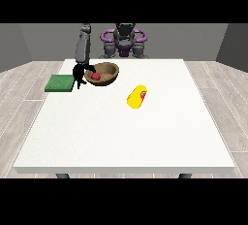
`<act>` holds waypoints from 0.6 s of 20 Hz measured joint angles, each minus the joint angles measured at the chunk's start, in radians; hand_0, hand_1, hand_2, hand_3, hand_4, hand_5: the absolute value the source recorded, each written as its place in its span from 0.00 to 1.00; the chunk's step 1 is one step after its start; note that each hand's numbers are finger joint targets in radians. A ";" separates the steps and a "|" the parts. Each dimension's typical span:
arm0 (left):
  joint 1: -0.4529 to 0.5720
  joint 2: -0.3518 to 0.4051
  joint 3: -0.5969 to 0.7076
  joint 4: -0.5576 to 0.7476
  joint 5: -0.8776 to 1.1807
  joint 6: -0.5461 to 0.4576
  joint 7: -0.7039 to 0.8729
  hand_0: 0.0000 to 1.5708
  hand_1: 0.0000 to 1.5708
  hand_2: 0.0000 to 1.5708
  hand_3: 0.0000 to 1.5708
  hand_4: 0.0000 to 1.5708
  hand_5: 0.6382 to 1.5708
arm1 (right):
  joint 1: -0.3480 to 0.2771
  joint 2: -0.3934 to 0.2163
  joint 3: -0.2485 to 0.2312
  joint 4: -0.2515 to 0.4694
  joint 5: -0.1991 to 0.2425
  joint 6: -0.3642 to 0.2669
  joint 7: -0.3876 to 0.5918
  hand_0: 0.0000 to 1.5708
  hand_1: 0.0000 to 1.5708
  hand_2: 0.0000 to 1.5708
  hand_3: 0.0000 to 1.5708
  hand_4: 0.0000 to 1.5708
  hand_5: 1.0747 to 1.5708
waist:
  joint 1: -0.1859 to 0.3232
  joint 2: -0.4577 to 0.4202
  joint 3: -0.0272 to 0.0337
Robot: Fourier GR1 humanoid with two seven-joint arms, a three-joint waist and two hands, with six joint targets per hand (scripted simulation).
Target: Pick the cup and pour the ball into the bowl, then pick the bowl and place it on the pad
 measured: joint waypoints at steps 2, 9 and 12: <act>-0.014 0.000 -0.001 -0.003 0.010 0.003 0.009 0.00 0.00 0.00 0.00 0.00 1.00 | 0.011 -0.002 0.005 -0.013 0.006 -0.020 -0.002 1.00 1.00 1.00 1.00 0.63 1.00 | 0.009 0.003 -0.0020; 0.003 0.001 0.000 0.022 0.024 -0.006 0.031 0.00 0.00 0.00 0.00 0.00 1.00 | 0.034 -0.017 0.028 -0.055 0.009 -0.089 0.100 1.00 1.00 1.00 0.91 0.68 0.99 | 0.023 -0.027 0.0174; 0.022 0.005 0.003 0.051 0.017 -0.003 0.028 0.00 0.00 0.00 0.00 0.00 1.00 | 0.025 -0.026 0.060 -0.071 0.020 -0.125 0.210 1.00 1.00 1.00 0.98 0.70 0.99 | 0.005 -0.056 0.0348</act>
